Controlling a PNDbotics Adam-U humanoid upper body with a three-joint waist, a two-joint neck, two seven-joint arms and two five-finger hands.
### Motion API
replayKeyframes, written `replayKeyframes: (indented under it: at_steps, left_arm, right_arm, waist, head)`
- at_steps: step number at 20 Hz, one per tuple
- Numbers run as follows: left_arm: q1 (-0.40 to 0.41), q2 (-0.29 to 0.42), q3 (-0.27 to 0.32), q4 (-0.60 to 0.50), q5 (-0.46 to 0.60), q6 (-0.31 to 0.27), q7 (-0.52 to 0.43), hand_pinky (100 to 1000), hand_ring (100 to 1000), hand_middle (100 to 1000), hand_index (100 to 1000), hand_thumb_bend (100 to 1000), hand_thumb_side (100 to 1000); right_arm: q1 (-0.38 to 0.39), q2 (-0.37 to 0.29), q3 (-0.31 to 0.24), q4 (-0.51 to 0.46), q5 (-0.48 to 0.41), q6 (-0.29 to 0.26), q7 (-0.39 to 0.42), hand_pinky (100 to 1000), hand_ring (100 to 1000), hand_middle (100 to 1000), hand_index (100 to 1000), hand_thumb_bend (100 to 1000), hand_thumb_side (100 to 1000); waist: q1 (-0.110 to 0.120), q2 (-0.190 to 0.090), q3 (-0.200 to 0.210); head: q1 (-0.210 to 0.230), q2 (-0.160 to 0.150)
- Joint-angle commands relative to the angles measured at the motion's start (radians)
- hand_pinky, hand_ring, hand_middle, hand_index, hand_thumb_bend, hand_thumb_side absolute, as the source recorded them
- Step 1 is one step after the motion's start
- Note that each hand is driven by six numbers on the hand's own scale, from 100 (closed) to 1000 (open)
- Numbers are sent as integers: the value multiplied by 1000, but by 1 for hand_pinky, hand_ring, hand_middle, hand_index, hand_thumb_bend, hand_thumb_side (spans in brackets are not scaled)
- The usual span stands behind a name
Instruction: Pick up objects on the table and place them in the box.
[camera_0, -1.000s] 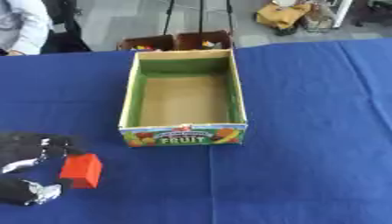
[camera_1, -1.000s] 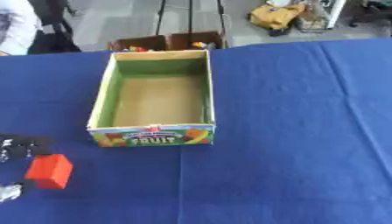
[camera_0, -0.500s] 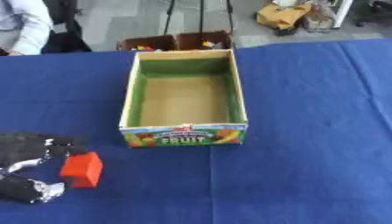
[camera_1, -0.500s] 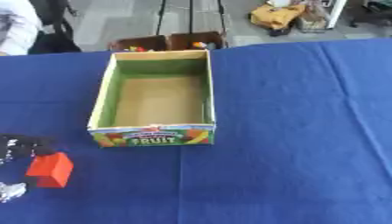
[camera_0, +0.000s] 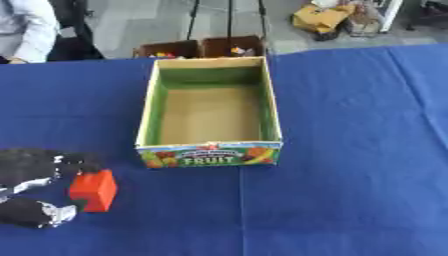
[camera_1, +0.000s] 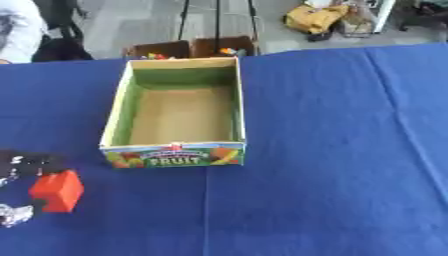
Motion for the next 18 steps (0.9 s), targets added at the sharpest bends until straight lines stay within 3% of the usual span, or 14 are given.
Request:
replayKeyframes:
  at_steps: [1, 6, 10, 18]
  left_arm:
    - [-7, 13, 0, 11, -12, -162, -162, 805, 926, 1000, 1000, 158, 1000]
    - [-11, 8, -4, 30, -23, -163, -162, 801, 923, 998, 1000, 158, 1000]
    - [-19, 4, 10, 10, -26, -150, -152, 798, 921, 995, 1000, 100, 1000]
    - [-27, 14, 22, -45, -27, -130, -131, 804, 927, 1000, 1000, 121, 1000]
  right_arm:
    - [-6, -12, -7, -19, -9, -1, 5, 671, 707, 464, 669, 415, 1000]
    - [-6, -11, -8, -19, -10, -3, 6, 671, 705, 462, 667, 419, 1000]
    - [-5, -10, -9, -19, -11, -3, 7, 672, 704, 461, 666, 420, 1000]
    - [-1, -10, -9, -19, -12, -1, 8, 673, 703, 458, 663, 420, 1000]
  waist:
    - [10, -20, -2]
    - [10, -17, -7]
    - [9, -15, -6]
    - [11, -19, -2]
  head:
    - [1, -14]
    - [3, -17]
    - [3, -17]
    - [3, -13]
